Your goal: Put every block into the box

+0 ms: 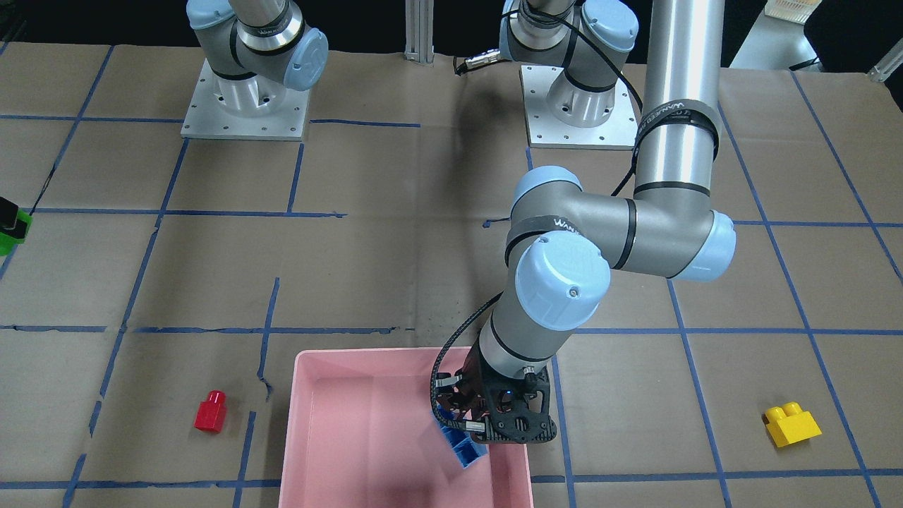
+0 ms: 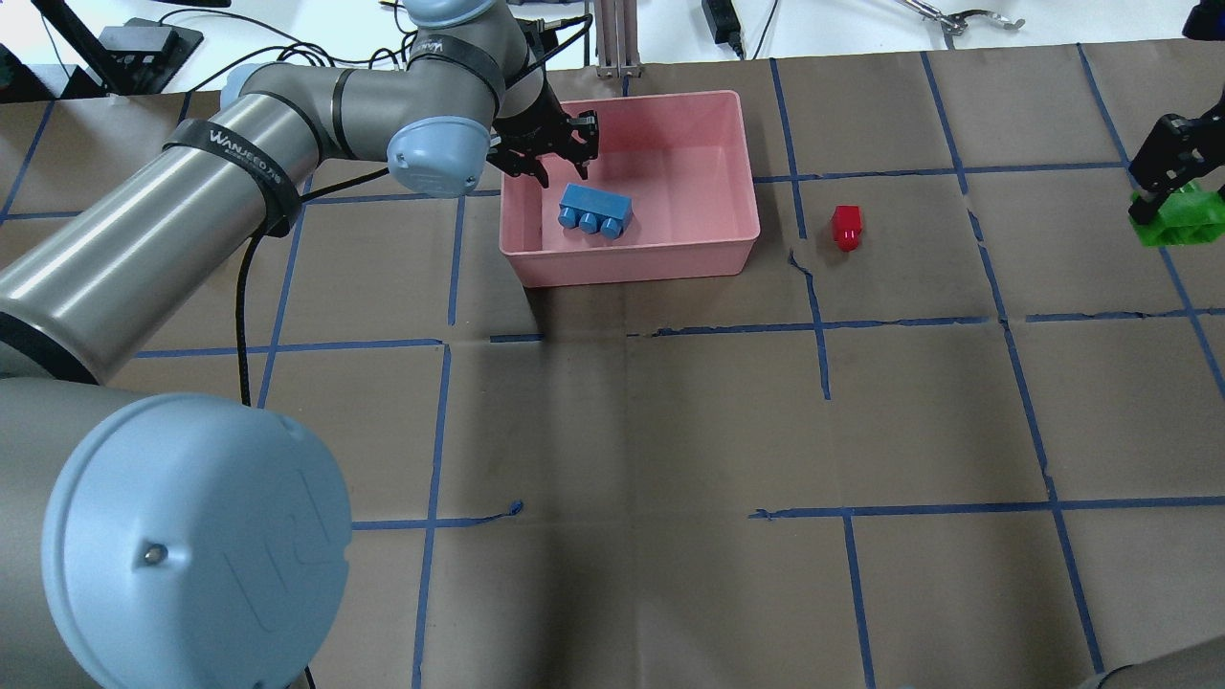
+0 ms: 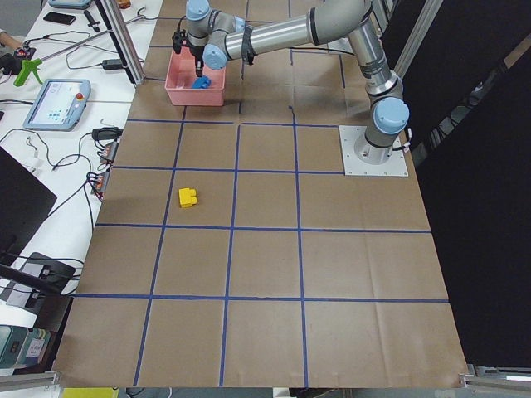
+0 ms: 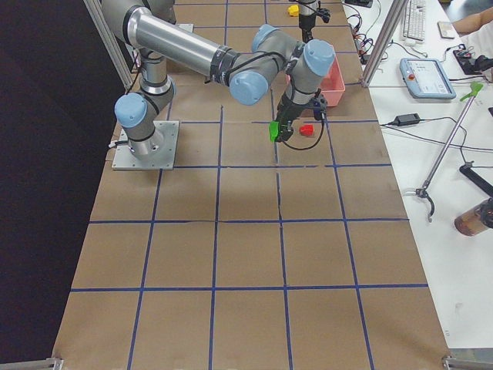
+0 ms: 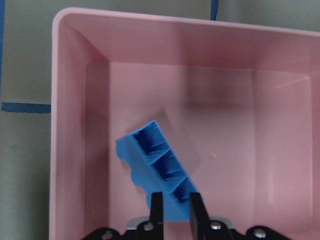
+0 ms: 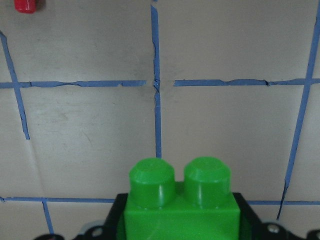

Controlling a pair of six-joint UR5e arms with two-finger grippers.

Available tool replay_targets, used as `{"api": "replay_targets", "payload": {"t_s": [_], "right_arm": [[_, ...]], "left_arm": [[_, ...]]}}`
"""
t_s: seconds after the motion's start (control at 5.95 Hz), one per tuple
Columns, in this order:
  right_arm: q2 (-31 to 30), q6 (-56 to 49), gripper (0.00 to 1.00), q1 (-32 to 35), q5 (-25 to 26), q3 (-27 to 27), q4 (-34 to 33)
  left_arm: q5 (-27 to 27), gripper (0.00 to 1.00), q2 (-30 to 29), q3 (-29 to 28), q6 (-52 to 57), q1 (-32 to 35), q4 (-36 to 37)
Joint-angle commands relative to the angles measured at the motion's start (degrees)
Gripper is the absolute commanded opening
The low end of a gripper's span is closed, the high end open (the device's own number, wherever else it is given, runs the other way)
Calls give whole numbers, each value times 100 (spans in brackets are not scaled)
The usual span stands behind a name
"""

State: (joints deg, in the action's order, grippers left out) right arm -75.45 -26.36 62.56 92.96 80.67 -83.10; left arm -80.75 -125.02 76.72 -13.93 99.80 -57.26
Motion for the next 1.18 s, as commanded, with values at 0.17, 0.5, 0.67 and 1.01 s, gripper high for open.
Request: {"api": "replay_targets", "payload": {"t_s": [0.17, 0.5, 0.67, 1.01], "right_arm": [[222, 1415, 44, 1164, -6, -7, -399], [495, 2997, 44, 2299, -251, -25, -882], [661, 3884, 44, 2957, -252, -51, -1205], [1083, 5399, 45, 4136, -313, -182, -2083]], "left_arm": [[-308, 99, 528, 185, 632, -554, -441], [-309, 99, 899, 737, 1925, -1434, -470], [-327, 99, 952, 888, 2982, -1768, -470], [-283, 99, 1128, 1379, 4733, -2690, -409]]}}
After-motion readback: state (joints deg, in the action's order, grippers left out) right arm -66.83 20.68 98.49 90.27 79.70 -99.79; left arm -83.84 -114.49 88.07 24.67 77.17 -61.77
